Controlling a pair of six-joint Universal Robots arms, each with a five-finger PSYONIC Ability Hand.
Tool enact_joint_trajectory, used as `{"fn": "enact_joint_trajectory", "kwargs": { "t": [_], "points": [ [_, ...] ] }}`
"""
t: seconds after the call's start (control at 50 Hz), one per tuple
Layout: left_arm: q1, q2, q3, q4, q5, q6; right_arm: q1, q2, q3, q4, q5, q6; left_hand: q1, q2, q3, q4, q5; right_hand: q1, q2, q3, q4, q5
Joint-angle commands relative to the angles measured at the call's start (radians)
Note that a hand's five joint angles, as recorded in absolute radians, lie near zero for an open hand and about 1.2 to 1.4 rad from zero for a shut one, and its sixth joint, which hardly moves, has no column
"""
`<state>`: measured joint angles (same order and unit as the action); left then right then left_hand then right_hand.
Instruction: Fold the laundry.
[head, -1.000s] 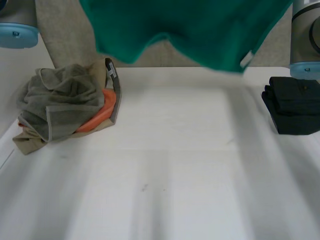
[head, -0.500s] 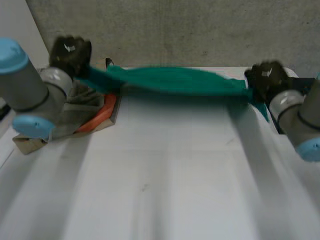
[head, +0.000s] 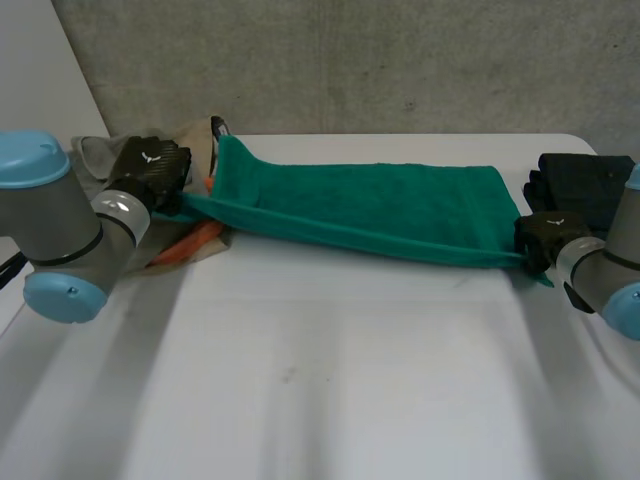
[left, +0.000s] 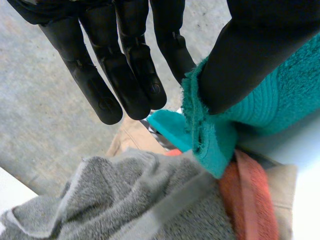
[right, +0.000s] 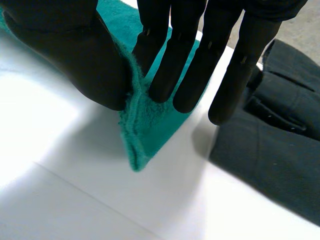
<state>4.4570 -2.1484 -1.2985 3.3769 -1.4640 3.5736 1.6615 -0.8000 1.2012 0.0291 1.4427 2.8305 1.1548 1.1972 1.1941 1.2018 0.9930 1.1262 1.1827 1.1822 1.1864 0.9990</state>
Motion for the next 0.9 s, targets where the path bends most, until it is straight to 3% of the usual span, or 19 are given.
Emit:
{"fn": "enact_joint_trajectory", "kwargs": {
  "t": [0.02,0.08,0.16,0.26,0.32,0.38,0.54,0.7,0.8,0.9],
  "points": [
    [0.002,0.062,-0.045,-0.123,-0.004,0.025,-0.038,-0.118,0.075,0.020,-0.039,-0.067,0.242,0.199,0.202,0.194,0.229,0.270,0.214,0.214,0.210,0.223],
    [0.007,0.103,-0.080,-0.174,-0.004,0.062,-0.054,-0.174,0.118,0.052,-0.050,-0.173,0.242,0.199,0.202,0.194,0.229,0.270,0.214,0.214,0.210,0.223],
    [0.018,0.195,-0.180,-0.304,-0.002,0.169,-0.089,-0.272,0.224,0.176,-0.067,-0.454,0.242,0.199,0.202,0.194,0.229,0.270,0.214,0.214,0.210,0.223],
    [0.010,0.312,-0.353,-0.589,-0.006,0.390,-0.166,-0.425,0.421,0.362,-0.062,-0.916,0.242,0.199,0.202,0.194,0.229,0.270,0.214,0.214,0.210,0.223],
    [0.007,0.347,-0.421,-0.680,-0.001,0.467,-0.197,-0.485,0.478,0.400,-0.074,-1.069,0.242,0.199,0.202,0.194,0.229,0.270,0.214,0.214,0.210,0.223],
    [0.002,0.375,-0.459,-0.696,0.005,0.525,-0.200,-0.515,0.483,0.397,-0.102,-1.031,0.242,0.199,0.202,0.194,0.229,0.270,0.214,0.214,0.210,0.223],
    [-0.028,0.308,-0.294,-0.542,-0.021,0.464,-0.161,-0.429,0.379,0.327,-0.114,-0.970,0.242,0.199,0.202,0.194,0.229,0.270,0.214,0.214,0.210,0.223],
    [-0.064,0.089,0.004,-0.427,-0.048,0.357,-0.068,-0.274,0.189,0.138,-0.067,-0.803,0.242,0.199,0.202,0.194,0.229,0.270,0.214,0.214,0.210,0.223],
    [-0.088,-0.071,0.204,-0.409,-0.123,0.323,-0.017,-0.158,0.066,-0.004,-0.061,-0.700,0.242,0.199,0.202,0.194,0.229,0.270,0.214,0.214,0.210,0.223],
    [-0.116,-0.178,0.349,-0.409,-0.165,0.317,0.012,-0.052,-0.037,-0.063,-0.038,-0.697,0.242,0.199,0.202,0.194,0.229,0.270,0.214,0.214,0.210,0.223]
  ]
}}
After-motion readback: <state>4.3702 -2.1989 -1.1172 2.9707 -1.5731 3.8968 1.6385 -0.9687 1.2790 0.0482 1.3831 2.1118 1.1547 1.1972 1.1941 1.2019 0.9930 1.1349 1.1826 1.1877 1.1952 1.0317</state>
